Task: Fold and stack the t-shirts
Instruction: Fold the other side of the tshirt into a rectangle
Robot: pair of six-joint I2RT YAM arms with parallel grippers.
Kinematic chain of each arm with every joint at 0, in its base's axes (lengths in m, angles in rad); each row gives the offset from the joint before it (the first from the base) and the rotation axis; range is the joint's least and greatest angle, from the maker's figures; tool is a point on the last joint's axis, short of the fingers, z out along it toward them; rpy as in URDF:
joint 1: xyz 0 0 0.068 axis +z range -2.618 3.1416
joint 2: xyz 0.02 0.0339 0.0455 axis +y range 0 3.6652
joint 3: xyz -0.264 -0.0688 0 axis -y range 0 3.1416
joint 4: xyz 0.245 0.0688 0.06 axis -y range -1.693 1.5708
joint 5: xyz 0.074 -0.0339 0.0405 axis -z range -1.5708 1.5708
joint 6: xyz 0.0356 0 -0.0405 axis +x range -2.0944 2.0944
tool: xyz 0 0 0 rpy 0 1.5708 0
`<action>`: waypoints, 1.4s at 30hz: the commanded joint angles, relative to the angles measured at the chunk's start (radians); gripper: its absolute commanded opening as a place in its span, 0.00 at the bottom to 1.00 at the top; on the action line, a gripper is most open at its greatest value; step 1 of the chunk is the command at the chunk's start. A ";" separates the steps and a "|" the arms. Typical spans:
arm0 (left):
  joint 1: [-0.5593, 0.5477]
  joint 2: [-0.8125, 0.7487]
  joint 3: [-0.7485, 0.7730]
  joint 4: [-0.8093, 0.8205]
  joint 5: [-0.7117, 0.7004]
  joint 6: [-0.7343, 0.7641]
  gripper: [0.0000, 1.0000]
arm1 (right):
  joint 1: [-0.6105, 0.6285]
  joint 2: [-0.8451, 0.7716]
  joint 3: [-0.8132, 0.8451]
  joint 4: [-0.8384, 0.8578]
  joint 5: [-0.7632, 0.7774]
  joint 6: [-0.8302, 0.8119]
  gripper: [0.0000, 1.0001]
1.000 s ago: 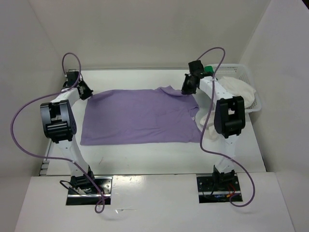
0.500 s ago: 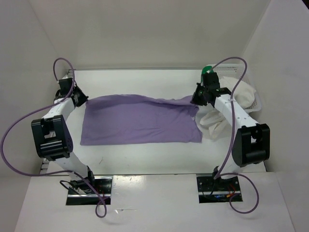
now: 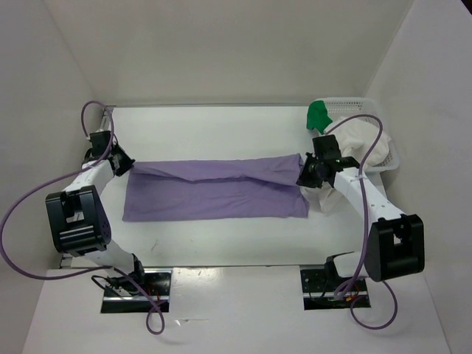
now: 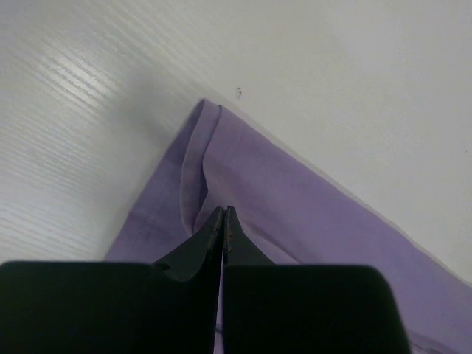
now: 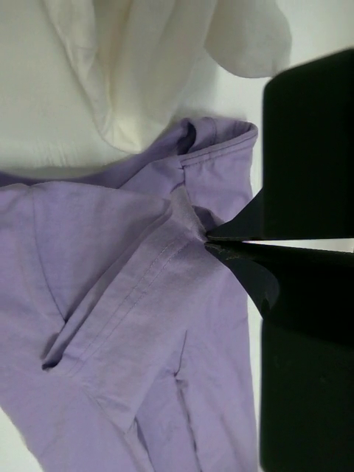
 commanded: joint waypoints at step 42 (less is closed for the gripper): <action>-0.205 -0.160 -0.192 0.051 0.137 -0.095 0.35 | 0.178 0.547 0.394 0.224 -0.023 -0.051 0.47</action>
